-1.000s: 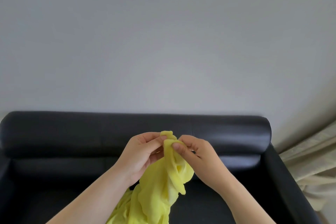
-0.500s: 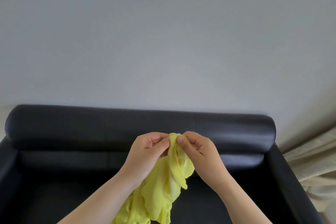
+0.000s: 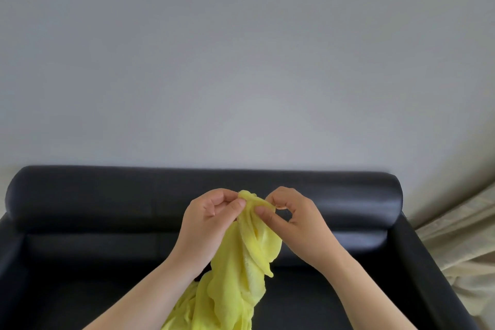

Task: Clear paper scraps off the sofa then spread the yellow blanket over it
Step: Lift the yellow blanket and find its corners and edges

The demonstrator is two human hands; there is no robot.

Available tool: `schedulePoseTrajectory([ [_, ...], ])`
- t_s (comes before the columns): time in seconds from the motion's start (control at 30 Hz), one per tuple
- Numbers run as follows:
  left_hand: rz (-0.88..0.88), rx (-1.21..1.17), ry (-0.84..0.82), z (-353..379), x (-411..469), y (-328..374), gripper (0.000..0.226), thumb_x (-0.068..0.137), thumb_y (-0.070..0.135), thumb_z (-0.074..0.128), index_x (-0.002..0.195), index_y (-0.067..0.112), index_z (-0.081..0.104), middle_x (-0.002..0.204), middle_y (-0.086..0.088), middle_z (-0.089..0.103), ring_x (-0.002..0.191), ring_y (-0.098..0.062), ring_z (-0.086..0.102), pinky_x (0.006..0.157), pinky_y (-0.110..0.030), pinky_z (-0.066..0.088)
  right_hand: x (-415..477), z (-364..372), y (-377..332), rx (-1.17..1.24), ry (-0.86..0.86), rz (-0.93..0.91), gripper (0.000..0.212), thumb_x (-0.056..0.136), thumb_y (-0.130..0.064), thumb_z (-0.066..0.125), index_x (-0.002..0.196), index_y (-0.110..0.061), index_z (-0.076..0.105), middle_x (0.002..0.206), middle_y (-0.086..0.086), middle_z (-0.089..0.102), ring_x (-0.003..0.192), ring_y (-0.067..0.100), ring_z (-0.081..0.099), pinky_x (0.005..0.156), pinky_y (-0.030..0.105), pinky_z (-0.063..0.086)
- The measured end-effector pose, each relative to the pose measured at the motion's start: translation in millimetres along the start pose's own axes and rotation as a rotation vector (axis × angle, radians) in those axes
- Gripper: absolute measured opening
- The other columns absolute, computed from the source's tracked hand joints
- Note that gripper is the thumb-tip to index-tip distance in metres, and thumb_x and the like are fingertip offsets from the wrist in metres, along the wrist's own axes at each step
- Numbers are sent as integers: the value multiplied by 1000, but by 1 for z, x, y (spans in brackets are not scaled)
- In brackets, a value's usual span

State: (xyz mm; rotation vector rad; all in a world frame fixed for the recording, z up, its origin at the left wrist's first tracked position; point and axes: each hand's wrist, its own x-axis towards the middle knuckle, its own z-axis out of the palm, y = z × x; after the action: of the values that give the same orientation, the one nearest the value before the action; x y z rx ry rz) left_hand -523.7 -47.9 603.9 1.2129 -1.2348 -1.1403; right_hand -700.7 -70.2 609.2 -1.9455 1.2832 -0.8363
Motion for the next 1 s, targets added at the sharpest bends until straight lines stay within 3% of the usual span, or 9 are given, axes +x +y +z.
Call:
schedulePoseTrajectory([
  [0.13,53,28,-28,-6,1,8,31,77,36,59,84,6,65,81,-15,68,80,-33,63,78,-46,54,3,-9,0,31,-89,-58,15,86,-33,69,72,-27,64,120,-23,59,124,-2,46,100,25,38],
  [0.23,120,78,-46,-10,4,21,20,87,26,56,83,7,62,70,-4,62,64,-14,56,60,-25,48,8,-9,-9,214,-186,-89,17,87,-20,69,71,-19,63,123,-17,63,133,-4,39,107,25,32],
  [0.3,157,154,-55,-14,10,36,17,94,19,54,83,9,62,63,4,57,58,-4,50,54,-18,42,15,-11,-16,364,-215,-115,14,88,-17,66,74,-13,64,111,-5,70,123,8,53,102,32,40],
  [0.37,218,263,-59,-19,20,55,16,96,20,52,84,14,61,62,5,55,58,-4,49,52,-19,42,24,-17,-25,472,-214,-98,15,88,-17,64,74,-13,63,87,-4,69,91,9,64,83,26,46],
  [0.47,313,416,-45,-24,38,86,16,95,21,51,81,20,59,67,-1,58,61,-10,52,59,-32,46,41,-27,-38,472,-186,-118,25,89,-18,62,67,-9,55,65,-3,50,63,9,49,65,19,38],
  [0.57,366,512,2,-30,57,111,16,95,16,51,82,17,58,66,-3,56,61,-12,50,62,-39,46,55,-32,-41,441,-172,-149,39,90,-29,61,76,7,57,72,25,50,68,26,49,68,39,41],
  [0.67,387,570,95,-42,87,130,13,93,14,51,82,13,58,70,-10,57,63,-17,49,65,-43,47,64,-36,-34,361,-150,-158,47,88,-44,59,85,3,64,89,31,60,80,38,60,81,52,48],
  [0.77,380,609,171,-54,122,138,12,92,13,52,83,11,58,70,-8,57,66,-20,51,72,-48,49,69,-39,-20,263,-113,-154,48,89,-46,58,74,0,59,72,22,50,65,24,45,64,42,39],
  [1.0,321,712,249,-60,171,134,16,92,16,49,89,3,58,80,-16,60,74,-30,55,77,-48,49,74,-52,5,-69,-9,-121,48,86,-42,53,67,1,45,68,19,39,61,19,33,59,32,29],
])
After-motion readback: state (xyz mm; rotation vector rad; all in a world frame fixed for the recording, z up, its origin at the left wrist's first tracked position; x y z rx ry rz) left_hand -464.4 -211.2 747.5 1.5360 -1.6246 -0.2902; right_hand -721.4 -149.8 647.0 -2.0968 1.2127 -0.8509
